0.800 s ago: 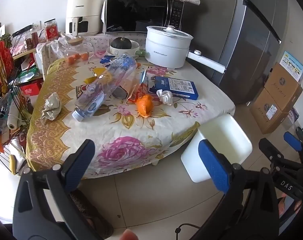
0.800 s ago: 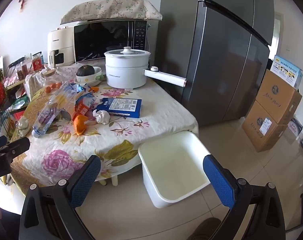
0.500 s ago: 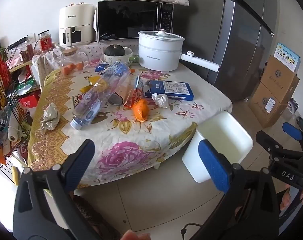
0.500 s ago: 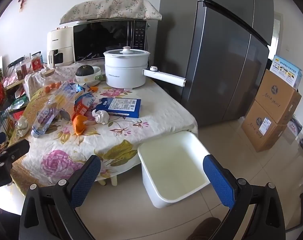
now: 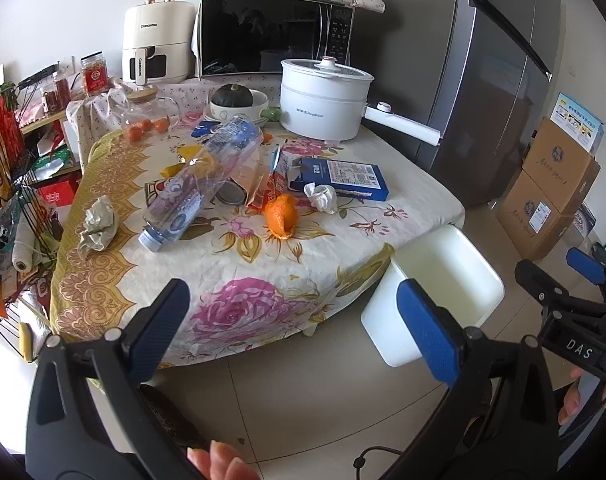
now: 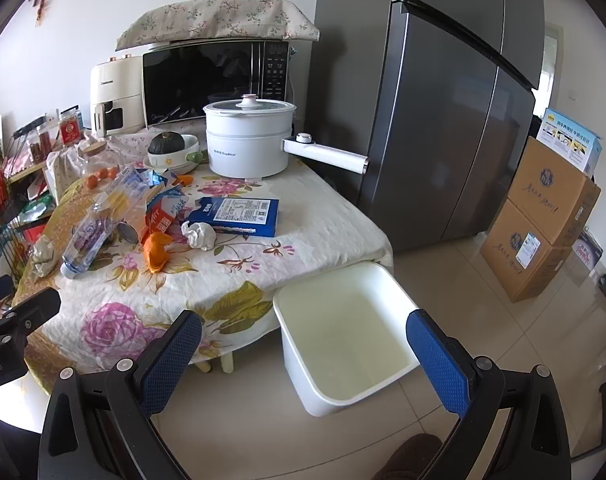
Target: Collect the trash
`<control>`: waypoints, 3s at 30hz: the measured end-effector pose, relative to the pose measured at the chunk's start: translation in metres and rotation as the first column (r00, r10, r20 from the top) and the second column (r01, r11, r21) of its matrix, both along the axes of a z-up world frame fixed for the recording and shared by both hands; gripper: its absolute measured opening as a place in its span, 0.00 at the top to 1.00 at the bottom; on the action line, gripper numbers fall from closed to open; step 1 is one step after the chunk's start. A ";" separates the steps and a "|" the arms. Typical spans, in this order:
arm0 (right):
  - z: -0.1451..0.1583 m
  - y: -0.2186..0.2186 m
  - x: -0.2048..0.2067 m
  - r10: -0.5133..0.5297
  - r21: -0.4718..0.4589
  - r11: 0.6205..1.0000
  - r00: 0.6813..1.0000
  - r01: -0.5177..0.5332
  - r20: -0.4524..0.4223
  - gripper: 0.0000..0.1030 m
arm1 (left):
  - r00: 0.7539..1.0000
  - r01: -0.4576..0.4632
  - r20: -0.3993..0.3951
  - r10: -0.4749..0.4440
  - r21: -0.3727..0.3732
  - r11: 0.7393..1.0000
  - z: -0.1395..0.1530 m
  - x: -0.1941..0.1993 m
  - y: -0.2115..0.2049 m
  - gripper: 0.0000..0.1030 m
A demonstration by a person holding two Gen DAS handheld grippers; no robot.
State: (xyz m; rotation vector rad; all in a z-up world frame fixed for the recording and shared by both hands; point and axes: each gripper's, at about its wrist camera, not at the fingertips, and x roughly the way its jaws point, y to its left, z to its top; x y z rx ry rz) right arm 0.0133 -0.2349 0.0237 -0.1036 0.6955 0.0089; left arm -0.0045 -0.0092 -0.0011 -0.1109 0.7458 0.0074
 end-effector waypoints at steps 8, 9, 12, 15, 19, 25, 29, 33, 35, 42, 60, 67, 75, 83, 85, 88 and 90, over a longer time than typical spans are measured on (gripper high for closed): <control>0.001 -0.001 0.000 -0.001 0.002 1.000 1.000 0.001 0.001 0.00 | 0.999 0.015 -0.027 -0.016 -0.028 0.999 -0.004 0.001 -0.001 0.00; 0.001 -0.001 0.000 -0.001 0.002 1.000 1.000 0.001 0.001 0.00 | 0.999 0.014 -0.031 -0.015 -0.026 1.000 -0.004 0.001 -0.002 0.00; 0.002 -0.002 0.000 -0.004 0.004 1.000 1.000 0.004 0.001 0.00 | 0.999 0.011 -0.039 -0.012 -0.021 1.000 -0.006 0.000 -0.001 0.00; 0.002 -0.002 0.000 -0.005 0.006 1.000 1.000 0.005 0.001 0.00 | 0.999 0.010 -0.039 -0.011 -0.018 1.000 -0.006 0.000 -0.001 0.00; 0.002 -0.002 0.000 -0.005 0.006 1.000 1.000 0.005 0.002 0.00 | 0.999 0.007 -0.039 -0.007 -0.011 1.000 -0.006 0.000 -0.001 0.00; 0.001 -0.002 0.000 -0.005 0.007 1.000 1.000 0.005 0.002 0.00 | 0.999 0.004 -0.039 -0.004 -0.001 1.000 -0.006 0.000 0.000 0.00; 0.001 -0.002 0.000 -0.006 0.006 1.000 1.000 0.006 0.001 0.00 | 0.999 0.004 -0.042 -0.004 0.000 1.000 -0.005 0.000 0.000 0.00; 0.000 -0.002 0.000 -0.010 0.007 1.000 1.000 0.010 -0.001 0.00 | 0.999 0.002 -0.048 -0.002 -0.001 1.000 -0.005 0.000 0.001 0.00; 0.000 -0.002 0.000 -0.010 0.007 1.000 1.000 0.010 -0.001 0.00 | 0.999 0.001 -0.048 -0.001 0.001 1.000 -0.005 0.000 0.001 0.00; 0.000 -0.002 -0.001 -0.012 0.007 1.000 1.000 0.012 -0.002 0.00 | 0.999 -0.008 -0.049 0.008 0.018 1.000 -0.005 0.001 0.000 0.00; 0.000 -0.003 -0.001 -0.012 0.009 1.000 1.000 0.012 -0.005 0.00 | 0.999 -0.021 -0.047 0.023 0.040 0.999 -0.006 0.002 0.002 0.00; 0.000 -0.003 -0.001 -0.013 0.009 1.000 1.000 0.013 -0.004 0.00 | 0.998 -0.021 -0.062 0.025 0.069 0.997 -0.009 0.004 0.004 0.00; -0.001 -0.004 -0.001 -0.005 0.010 1.000 1.000 0.006 -0.006 0.00 | 0.997 -0.033 -0.074 0.036 0.036 0.999 -0.007 0.010 0.011 0.00; 0.001 -0.002 0.011 -0.002 0.012 1.000 1.000 0.002 -0.014 0.00 | 0.995 -0.021 -0.093 0.020 -0.010 1.000 -0.005 0.022 0.019 0.00; 0.005 -0.001 0.016 -0.005 0.012 1.000 1.000 0.005 -0.024 0.00 | 0.995 -0.022 -0.098 0.021 -0.006 1.000 -0.004 0.027 0.019 0.00; 0.012 0.002 0.022 0.005 -0.001 1.000 1.000 -0.005 -0.016 0.00 | 0.993 -0.015 -0.116 0.016 0.015 1.000 0.001 0.035 0.019 0.00; 0.017 0.005 0.027 0.010 -0.020 1.000 1.000 -0.010 -0.008 0.00 | 0.993 -0.013 -0.114 0.015 0.022 1.000 0.007 0.039 0.019 0.00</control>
